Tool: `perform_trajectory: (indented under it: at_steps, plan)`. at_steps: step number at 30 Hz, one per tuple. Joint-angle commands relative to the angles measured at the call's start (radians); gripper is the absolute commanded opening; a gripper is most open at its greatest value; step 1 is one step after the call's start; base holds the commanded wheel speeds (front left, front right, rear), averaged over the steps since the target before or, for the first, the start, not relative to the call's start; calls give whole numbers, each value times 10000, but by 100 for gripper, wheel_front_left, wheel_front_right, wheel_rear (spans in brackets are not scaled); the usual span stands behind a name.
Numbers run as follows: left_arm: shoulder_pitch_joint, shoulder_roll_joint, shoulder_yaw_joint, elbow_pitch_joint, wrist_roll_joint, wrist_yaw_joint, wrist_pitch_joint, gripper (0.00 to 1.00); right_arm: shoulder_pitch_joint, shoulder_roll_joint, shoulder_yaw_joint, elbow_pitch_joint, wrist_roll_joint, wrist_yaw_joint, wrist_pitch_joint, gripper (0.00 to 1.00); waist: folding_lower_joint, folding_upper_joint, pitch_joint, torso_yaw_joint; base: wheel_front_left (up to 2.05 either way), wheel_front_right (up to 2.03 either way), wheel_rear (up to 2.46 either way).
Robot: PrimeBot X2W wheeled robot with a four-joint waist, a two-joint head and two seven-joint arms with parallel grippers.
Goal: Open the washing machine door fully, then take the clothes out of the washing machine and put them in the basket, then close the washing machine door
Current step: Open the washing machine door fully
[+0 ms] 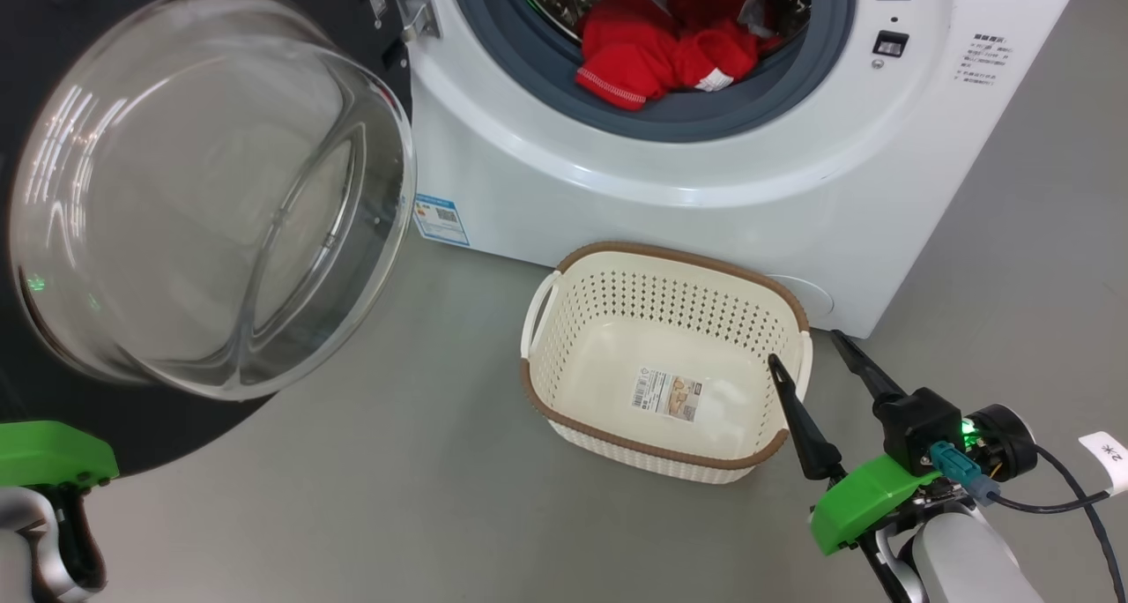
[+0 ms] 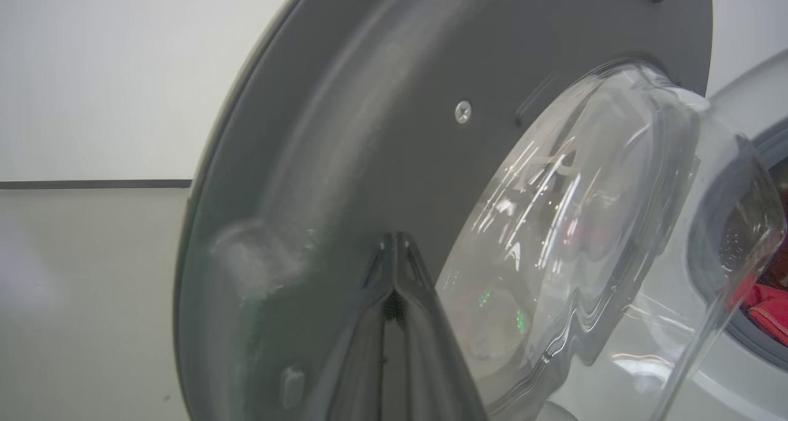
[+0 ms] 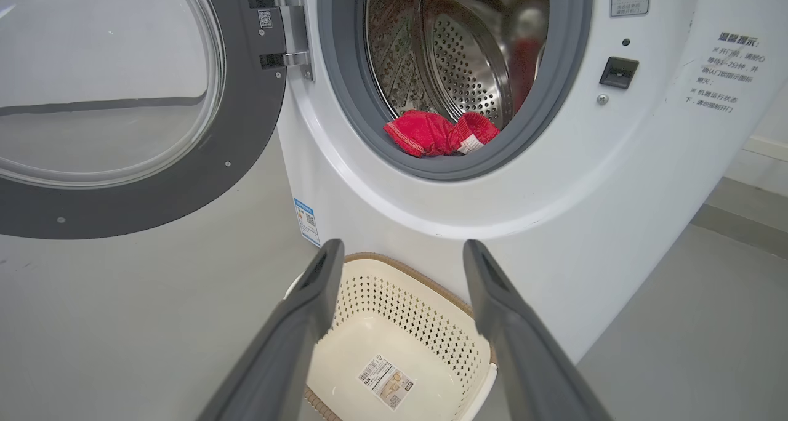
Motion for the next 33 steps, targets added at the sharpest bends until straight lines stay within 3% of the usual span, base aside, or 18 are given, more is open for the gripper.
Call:
perform_trajectory:
  at_steps: [1,2,3,4,5,22,27,33]
  plan:
    - [-343,475,462,-193,192,-26,-88,36,-254,40,158,-208,-18,63,-65,100,-1,-1,-85,-45,0,0,0]
    - [-315,450,476,-228,247,-55,-88,45,-247,40,148,-211,7,63,-65,100,-1,-1,-130,-68,0,0,0]
    - [-284,431,506,-286,296,-90,-88,67,-243,40,134,-220,36,63,-65,100,-1,-1,-166,-90,0,0,0]
    - [-241,397,540,-389,338,-137,-88,96,-240,40,121,-230,63,63,-65,100,-1,-1,-203,-113,0,0,0]
    - [-183,354,582,-525,377,-186,-88,100,-235,40,106,-244,94,63,-65,100,-1,-1,-253,-142,0,0,0]
    - [625,-362,-182,-2875,77,-2322,-84,100,-85,40,-844,-779,302,63,-65,100,-1,-1,-857,-1120,0,0,0]
    - [922,-455,-861,-3300,-109,-2741,86,100,31,40,-1083,-1217,292,63,-65,100,-1,-1,-994,-1684,0,0,0]
    - [1522,-541,-1246,-3653,-532,-2906,268,100,178,40,-1018,-1660,325,63,-65,100,-1,-1,-1133,-2461,0,0,0]
